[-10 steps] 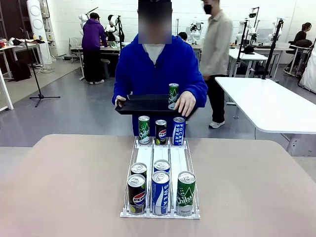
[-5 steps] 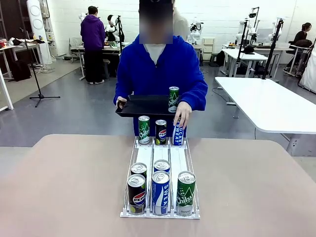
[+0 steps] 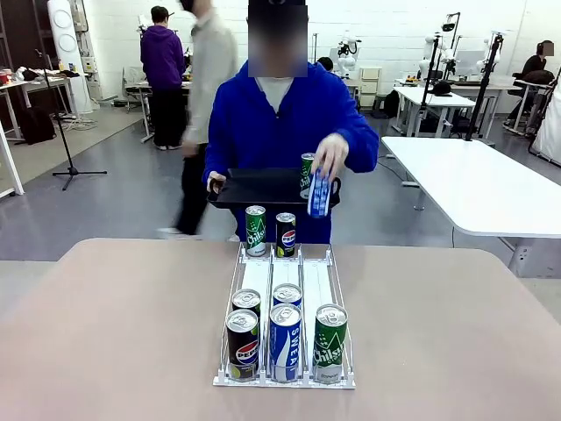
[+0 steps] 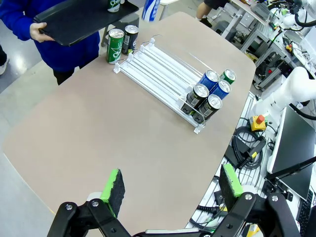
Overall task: Retrieve and hand over the desired beverage to the person.
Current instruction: Place the picked can on the Handle tray extended by the person.
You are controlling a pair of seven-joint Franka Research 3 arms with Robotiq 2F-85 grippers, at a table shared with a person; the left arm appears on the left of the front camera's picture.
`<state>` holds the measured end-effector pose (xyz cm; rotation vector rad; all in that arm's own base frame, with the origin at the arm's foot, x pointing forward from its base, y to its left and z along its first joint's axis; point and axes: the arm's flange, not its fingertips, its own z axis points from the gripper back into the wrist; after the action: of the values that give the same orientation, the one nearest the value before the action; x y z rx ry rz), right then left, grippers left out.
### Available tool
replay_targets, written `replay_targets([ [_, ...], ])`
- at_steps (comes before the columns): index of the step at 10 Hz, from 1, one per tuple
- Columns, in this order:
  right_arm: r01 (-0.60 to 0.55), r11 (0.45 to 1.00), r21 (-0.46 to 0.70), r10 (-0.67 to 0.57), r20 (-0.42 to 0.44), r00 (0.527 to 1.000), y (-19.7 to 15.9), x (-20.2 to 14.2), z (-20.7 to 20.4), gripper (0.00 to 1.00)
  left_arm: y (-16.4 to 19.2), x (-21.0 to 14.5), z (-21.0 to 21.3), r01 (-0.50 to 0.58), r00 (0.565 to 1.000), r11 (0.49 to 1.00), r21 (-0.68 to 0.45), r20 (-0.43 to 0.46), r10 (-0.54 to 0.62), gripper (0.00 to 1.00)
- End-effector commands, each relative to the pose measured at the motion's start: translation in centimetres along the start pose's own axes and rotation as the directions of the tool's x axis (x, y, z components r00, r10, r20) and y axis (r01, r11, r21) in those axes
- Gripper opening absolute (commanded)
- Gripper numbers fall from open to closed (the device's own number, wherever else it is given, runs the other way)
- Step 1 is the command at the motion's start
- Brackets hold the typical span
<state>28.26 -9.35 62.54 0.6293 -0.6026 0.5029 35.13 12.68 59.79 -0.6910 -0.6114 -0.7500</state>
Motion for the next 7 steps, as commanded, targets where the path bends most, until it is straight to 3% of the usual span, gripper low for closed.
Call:
replay_targets([
  [1,-0.002,1.0,0.007,0.002,-0.007,1.0,0.18,0.03,0.07,1.0,0.04,-0.02,0.07,0.024,1.0,1.0,-0.012,0.019,-0.024,1.0],
  [7,-0.002,1.0,0.007,0.002,-0.007,1.0,0.18,0.03,0.07,1.0,0.04,-0.02,0.07,0.024,1.0,1.0,-0.012,0.019,-0.024,1.0],
])
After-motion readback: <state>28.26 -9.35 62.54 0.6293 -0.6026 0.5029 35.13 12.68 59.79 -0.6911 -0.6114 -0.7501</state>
